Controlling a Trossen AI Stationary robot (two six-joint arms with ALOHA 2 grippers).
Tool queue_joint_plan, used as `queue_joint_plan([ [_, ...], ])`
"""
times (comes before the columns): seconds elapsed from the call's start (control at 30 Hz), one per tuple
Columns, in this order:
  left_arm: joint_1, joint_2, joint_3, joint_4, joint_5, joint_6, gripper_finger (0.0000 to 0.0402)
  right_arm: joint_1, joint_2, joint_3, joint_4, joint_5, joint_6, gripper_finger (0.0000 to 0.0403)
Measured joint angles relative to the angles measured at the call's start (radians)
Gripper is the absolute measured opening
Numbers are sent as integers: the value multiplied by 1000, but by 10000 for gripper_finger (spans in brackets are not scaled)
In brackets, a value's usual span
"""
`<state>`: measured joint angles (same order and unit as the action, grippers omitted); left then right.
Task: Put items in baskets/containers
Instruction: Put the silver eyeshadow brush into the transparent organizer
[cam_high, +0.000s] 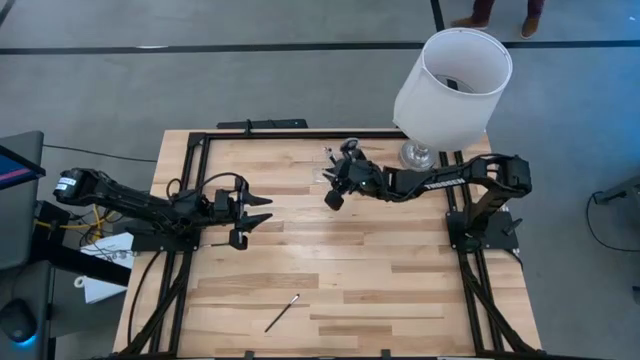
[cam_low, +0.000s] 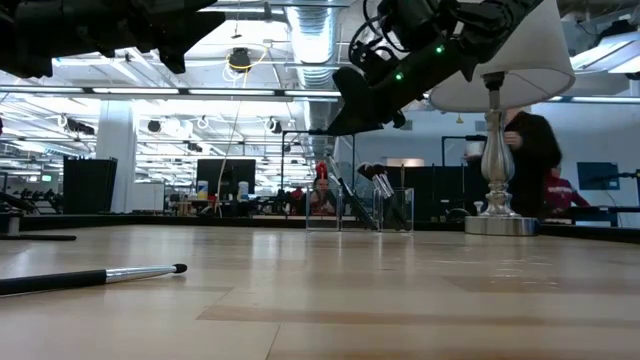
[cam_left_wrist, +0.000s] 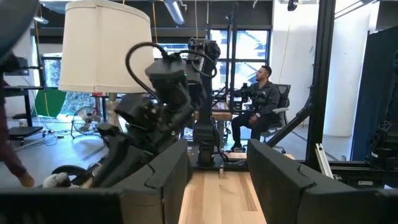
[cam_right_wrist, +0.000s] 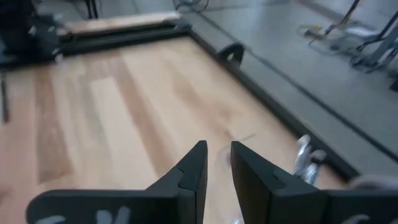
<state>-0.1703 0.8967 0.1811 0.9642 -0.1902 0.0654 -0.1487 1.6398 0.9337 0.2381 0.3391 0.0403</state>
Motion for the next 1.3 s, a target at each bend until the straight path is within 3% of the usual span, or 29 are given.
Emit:
queue_joint_plan([
  [0.1,0,0,0,0,0,0,163,11,0,0,-38,-20,39,63],
  [0.27,0,0,0,0,0,0,163,4,44,-1,-22,-160,61,63],
  [0.4,0,0,0,0,0,0,163,-22,108,12,20,-214,50,63],
  [0.5,0,1,0,-2,0,0,163,-57,155,35,52,-180,-7,63],
  [0.73,4,2,0,-6,-5,0,163,-122,197,99,159,74,-142,63],
  [1.3,4,2,0,-7,-5,-2,163,-90,185,126,124,61,-188,63],
])
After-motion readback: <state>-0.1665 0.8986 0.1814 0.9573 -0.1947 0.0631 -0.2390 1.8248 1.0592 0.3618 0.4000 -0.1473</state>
